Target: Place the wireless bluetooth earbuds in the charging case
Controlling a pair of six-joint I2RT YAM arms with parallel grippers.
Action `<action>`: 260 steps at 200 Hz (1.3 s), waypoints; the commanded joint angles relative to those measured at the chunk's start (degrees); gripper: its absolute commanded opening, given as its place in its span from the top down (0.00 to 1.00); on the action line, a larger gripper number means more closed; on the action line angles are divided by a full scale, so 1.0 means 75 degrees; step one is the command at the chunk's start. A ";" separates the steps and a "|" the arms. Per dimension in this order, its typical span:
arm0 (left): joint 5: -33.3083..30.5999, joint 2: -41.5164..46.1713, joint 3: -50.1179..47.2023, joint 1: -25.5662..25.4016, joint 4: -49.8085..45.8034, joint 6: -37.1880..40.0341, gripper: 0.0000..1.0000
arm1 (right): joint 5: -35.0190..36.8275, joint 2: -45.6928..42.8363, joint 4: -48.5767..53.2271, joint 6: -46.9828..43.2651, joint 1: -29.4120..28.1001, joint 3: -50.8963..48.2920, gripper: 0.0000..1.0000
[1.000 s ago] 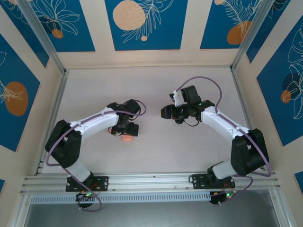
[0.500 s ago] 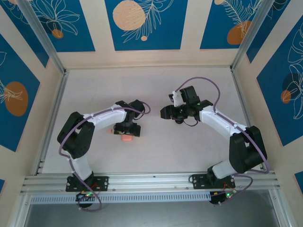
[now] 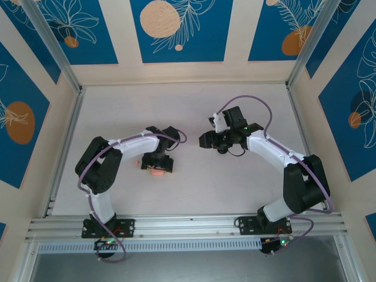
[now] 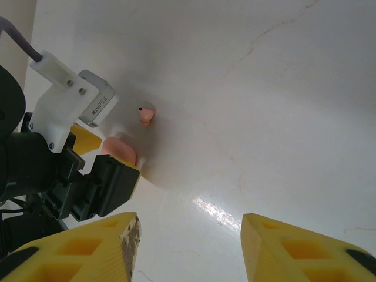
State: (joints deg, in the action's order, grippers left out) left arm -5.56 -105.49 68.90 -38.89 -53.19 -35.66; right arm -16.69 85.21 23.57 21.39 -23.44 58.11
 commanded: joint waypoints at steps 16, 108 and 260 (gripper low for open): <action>0.0250 0.0003 -0.0281 0.0148 0.0035 -0.0131 0.22 | -0.0166 -0.0084 0.0227 -0.0155 0.0066 0.0145 0.53; 0.0280 0.0229 -0.0354 0.0159 0.0341 0.0042 0.45 | -0.0171 -0.0484 0.0290 -0.0091 0.0102 -0.0055 0.56; 0.2618 0.3602 -0.2000 -0.0294 0.3568 0.5300 0.52 | -0.4016 -0.0639 0.0564 -0.0088 0.1645 -0.0593 0.57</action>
State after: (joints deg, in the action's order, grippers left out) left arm 6.59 -81.97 56.97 -39.90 -32.82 -7.05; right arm -39.09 78.52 24.05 22.04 -10.61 53.23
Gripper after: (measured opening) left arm 0.534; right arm 0.435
